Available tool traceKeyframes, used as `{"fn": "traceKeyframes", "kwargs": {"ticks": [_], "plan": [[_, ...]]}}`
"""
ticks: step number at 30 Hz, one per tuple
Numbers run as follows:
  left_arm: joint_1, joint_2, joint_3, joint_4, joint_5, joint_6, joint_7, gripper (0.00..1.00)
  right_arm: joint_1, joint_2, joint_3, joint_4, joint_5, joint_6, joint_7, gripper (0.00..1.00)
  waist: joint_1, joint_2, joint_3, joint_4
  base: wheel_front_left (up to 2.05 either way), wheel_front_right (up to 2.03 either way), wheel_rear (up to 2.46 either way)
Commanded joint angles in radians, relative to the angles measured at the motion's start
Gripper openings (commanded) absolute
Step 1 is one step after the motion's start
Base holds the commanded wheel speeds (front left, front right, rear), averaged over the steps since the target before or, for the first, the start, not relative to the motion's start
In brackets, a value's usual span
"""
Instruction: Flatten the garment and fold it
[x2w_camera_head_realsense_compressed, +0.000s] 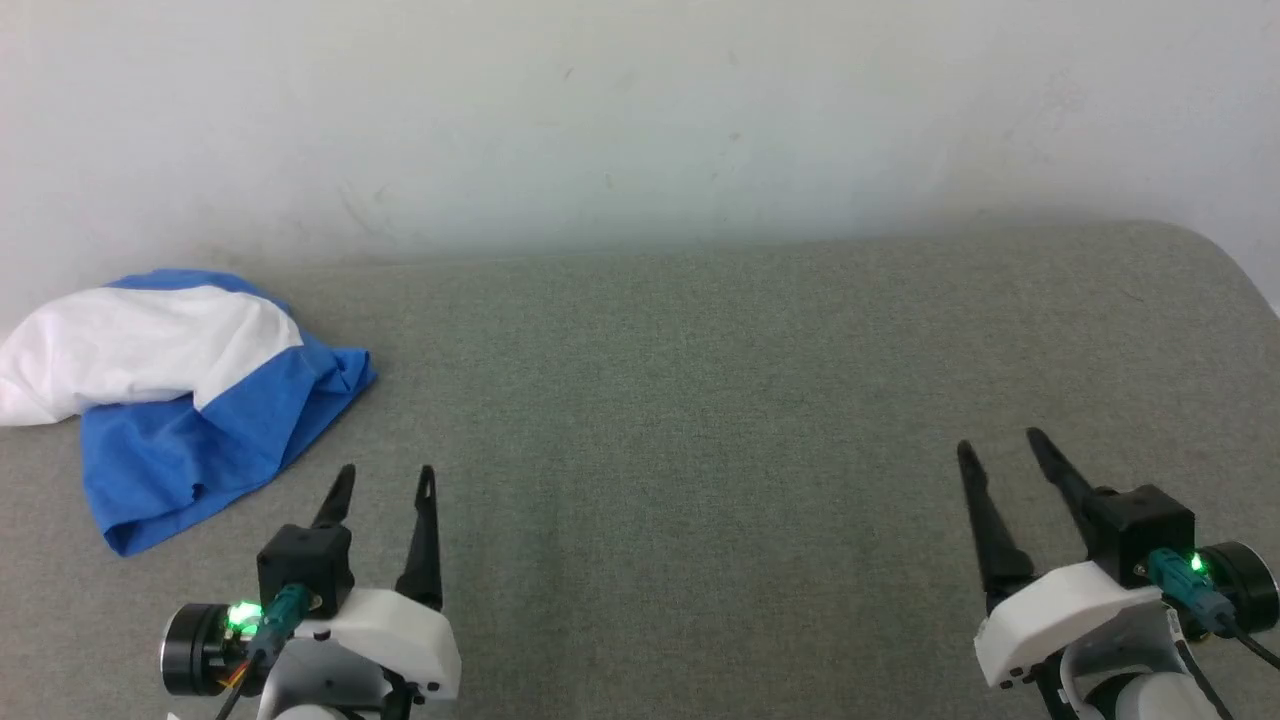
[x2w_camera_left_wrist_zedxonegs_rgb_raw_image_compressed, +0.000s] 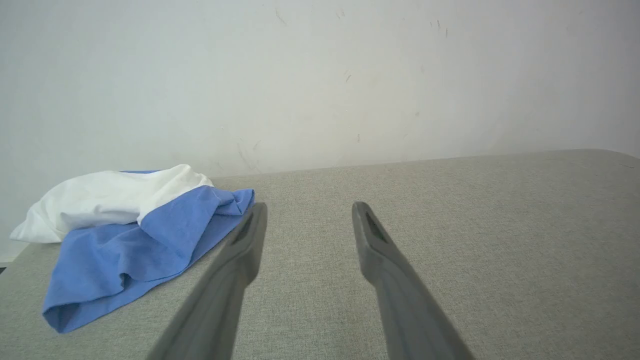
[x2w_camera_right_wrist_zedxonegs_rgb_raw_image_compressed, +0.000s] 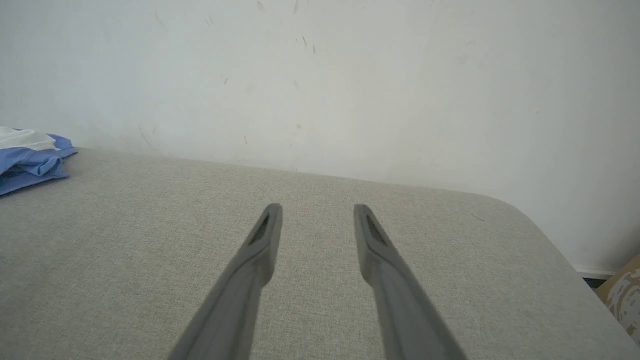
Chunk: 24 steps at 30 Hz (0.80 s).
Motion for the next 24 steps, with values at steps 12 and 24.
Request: {"fn": "traceKeyframes", "kwargs": {"ticks": [12,24], "plan": [[-0.009,0.000,-0.006,0.006,-0.034,-0.006,-0.031,1.00,-0.003,0.001,-0.010,0.010,0.014,0.000,-0.025,1.00,0.0000,0.0000,0.001,0.005,0.00,0.00,0.00],[-0.013,-0.001,-0.008,0.000,-0.069,-0.009,-0.056,1.00,-0.005,0.001,-0.015,0.012,0.021,0.000,-0.040,1.00,0.0000,0.0000,0.002,0.036,0.00,0.00,0.00]]}}
